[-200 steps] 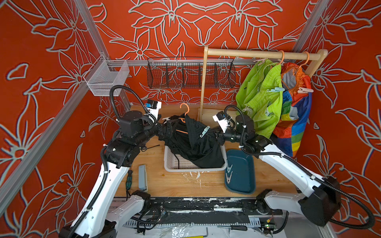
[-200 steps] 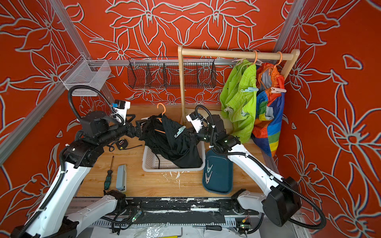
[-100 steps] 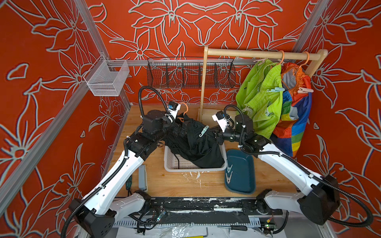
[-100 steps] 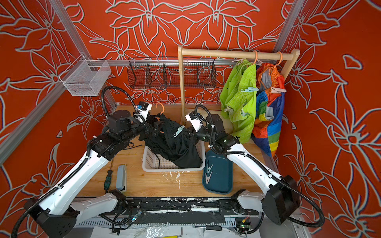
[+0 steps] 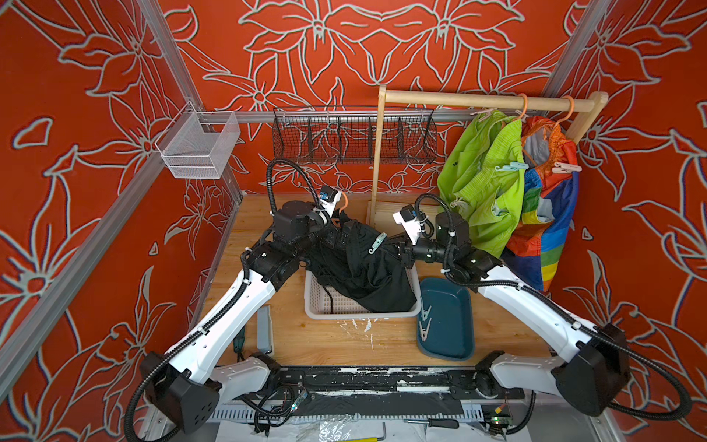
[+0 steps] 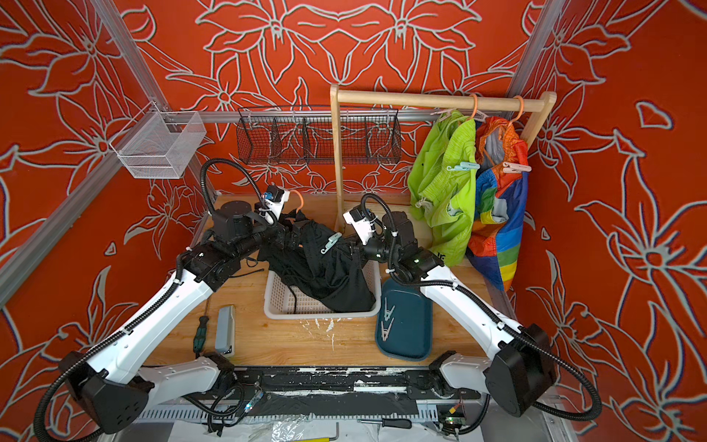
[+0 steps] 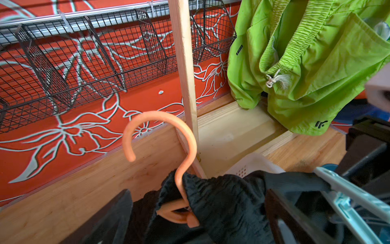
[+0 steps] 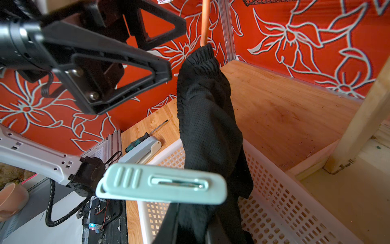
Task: Remove the clothespins securing shorts to the hanger
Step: Remove the clothespin from the hanger.
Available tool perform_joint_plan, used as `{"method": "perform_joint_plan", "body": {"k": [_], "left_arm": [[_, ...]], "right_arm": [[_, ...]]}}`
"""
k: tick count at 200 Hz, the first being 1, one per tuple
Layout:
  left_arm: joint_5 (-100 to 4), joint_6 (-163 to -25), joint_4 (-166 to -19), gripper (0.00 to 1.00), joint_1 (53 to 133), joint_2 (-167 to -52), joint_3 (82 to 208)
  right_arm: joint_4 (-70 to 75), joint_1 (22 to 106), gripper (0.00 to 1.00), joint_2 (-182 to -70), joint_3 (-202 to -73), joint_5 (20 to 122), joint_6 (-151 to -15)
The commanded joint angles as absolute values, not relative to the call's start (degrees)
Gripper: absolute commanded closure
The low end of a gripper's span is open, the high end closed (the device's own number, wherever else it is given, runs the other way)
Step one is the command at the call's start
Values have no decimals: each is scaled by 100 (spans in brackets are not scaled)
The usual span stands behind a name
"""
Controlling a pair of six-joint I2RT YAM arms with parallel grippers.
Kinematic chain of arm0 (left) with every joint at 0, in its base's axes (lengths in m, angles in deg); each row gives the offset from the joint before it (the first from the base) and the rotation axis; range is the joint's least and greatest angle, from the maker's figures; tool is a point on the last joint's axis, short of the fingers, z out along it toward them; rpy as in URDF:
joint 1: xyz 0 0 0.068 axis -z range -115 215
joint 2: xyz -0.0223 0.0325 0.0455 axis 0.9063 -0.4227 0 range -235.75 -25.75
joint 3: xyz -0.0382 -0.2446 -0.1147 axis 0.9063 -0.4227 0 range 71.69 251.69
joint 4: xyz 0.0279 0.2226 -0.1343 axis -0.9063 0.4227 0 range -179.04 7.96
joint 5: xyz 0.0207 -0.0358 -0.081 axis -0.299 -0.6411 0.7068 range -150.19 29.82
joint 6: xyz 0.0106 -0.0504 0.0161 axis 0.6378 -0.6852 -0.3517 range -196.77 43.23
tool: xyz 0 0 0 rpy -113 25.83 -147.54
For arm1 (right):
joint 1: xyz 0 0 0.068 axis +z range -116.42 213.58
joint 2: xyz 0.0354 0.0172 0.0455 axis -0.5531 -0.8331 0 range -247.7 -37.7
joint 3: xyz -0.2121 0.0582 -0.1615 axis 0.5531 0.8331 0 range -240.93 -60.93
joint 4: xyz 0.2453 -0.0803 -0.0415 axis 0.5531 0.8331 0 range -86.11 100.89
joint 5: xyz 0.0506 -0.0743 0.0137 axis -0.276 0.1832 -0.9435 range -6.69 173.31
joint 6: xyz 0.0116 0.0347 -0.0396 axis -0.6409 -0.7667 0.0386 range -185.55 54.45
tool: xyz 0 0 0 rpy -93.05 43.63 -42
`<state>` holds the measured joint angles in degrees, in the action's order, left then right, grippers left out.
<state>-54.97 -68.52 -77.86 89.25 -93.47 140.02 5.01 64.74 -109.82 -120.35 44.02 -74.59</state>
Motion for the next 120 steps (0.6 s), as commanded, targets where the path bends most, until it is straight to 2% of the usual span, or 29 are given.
{"method": "perform_joint_plan", "body": {"k": [1, 32, 95, 108, 120], "left_arm": [[-5364, -6904, -8245, 1, 8720, -9365, 13919], [-5106, -7088, -8315, 4, 8445, -9497, 14001], [-4788, -7099, -8158, 18, 8262, -9643, 14066], [-4741, -7084, -8116, 26, 8265, -9651, 14085], [-4700, -7080, -8048, 46, 8256, -9667, 14101]], "right_arm": [[125, 6560, 100, -10934, -12316, 4168, -7441], [109, 6632, 100, -11003, -12264, 4182, -7418], [100, 6680, 100, -11168, -12469, 4159, -7425], [121, 6685, 100, -11222, -12524, 4163, -7413], [104, 6681, 100, -11293, -12560, 4174, -7417]]}}
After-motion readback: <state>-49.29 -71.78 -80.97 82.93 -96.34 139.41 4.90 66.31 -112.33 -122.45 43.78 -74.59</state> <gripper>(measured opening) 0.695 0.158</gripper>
